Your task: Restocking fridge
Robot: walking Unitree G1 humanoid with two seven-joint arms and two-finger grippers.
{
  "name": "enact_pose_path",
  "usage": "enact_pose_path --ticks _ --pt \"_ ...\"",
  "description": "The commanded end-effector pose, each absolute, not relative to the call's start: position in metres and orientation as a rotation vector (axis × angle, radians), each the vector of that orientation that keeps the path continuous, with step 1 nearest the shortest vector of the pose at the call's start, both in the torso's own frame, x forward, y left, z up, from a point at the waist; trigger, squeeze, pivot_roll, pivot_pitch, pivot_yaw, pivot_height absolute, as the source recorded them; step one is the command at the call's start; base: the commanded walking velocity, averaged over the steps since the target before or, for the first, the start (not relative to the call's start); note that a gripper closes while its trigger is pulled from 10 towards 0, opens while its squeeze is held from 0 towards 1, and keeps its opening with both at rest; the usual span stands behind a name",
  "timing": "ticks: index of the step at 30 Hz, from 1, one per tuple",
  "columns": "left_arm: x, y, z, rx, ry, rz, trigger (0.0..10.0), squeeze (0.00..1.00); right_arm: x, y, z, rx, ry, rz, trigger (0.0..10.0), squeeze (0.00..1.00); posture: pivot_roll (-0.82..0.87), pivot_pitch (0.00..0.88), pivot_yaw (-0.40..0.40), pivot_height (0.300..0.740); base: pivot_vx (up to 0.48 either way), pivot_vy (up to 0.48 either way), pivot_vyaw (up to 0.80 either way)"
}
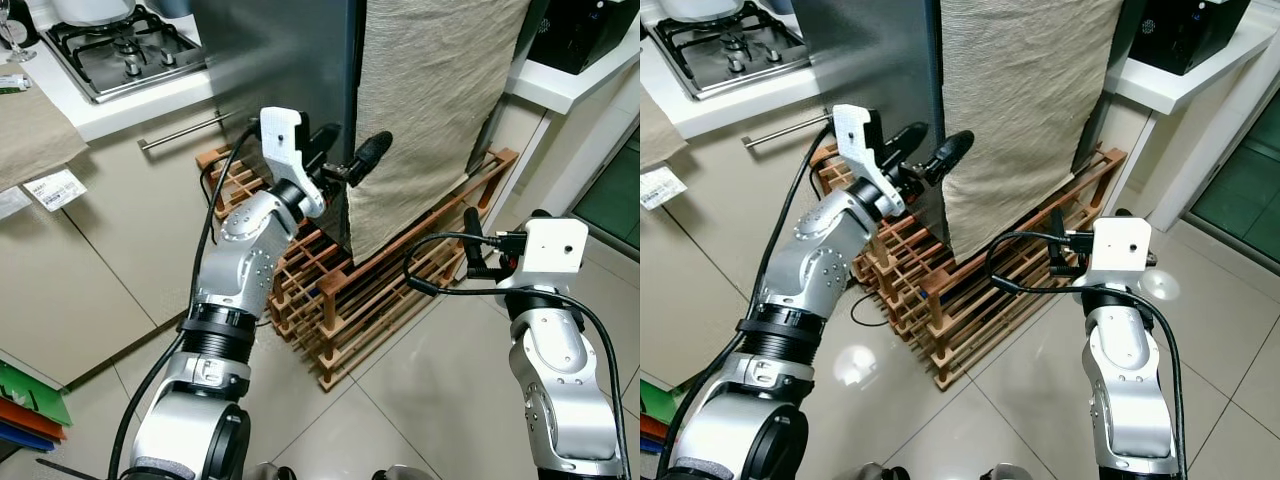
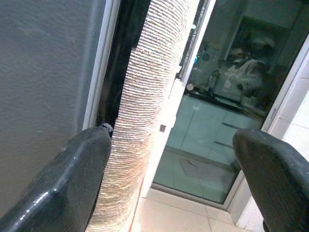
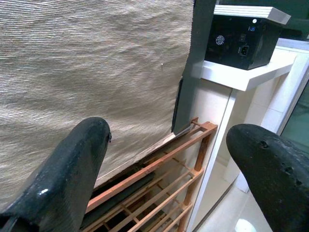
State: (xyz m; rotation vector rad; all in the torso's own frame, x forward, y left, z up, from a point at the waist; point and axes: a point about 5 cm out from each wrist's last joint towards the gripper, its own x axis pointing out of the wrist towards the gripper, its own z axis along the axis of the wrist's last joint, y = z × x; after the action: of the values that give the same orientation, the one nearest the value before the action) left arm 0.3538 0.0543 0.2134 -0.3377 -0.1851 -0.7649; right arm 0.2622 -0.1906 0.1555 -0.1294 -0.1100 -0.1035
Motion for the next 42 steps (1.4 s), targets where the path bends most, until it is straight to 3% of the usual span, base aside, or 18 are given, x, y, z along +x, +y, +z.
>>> enact_pose_path --ticks 1,15,27,32,42 --pt "0.358 0.049 0.216 -0.287 -0.192 -0.761 10.0 0.0 0.265 -0.189 0.156 -0.132 -0.116 -0.092 10.0 0.54 -0.23 0.04 0.062 0.74 0.0 0.0 0.0" --pt "0.369 0.033 0.216 -0.248 -0.172 -0.713 10.0 0.0 0.26 -0.191 0.156 -0.135 -0.116 -0.106 10.0 0.55 -0.25 0.037 0.075 0.74 0.0 0.0 0.0" --pt "0.381 0.036 0.211 -0.375 -0.09 -0.591 10.0 0.0 0.259 -0.192 0.156 -0.135 -0.115 -0.11 10.0 0.55 -0.25 0.041 0.076 0.74 0.0 0.0 0.0" --pt "0.378 0.031 0.21 -0.347 -0.103 -0.627 10.0 0.0 0.259 -0.192 0.156 -0.134 -0.113 -0.11 10.0 0.55 -0.25 0.046 0.076 0.74 0.0 0.0 0.0" --pt "0.358 0.004 0.231 -0.391 -0.22 -0.89 10.0 0.0 0.258 -0.191 0.156 -0.131 -0.115 -0.112 10.0 0.54 -0.25 0.058 0.077 0.74 0.0 0.0 0.0"
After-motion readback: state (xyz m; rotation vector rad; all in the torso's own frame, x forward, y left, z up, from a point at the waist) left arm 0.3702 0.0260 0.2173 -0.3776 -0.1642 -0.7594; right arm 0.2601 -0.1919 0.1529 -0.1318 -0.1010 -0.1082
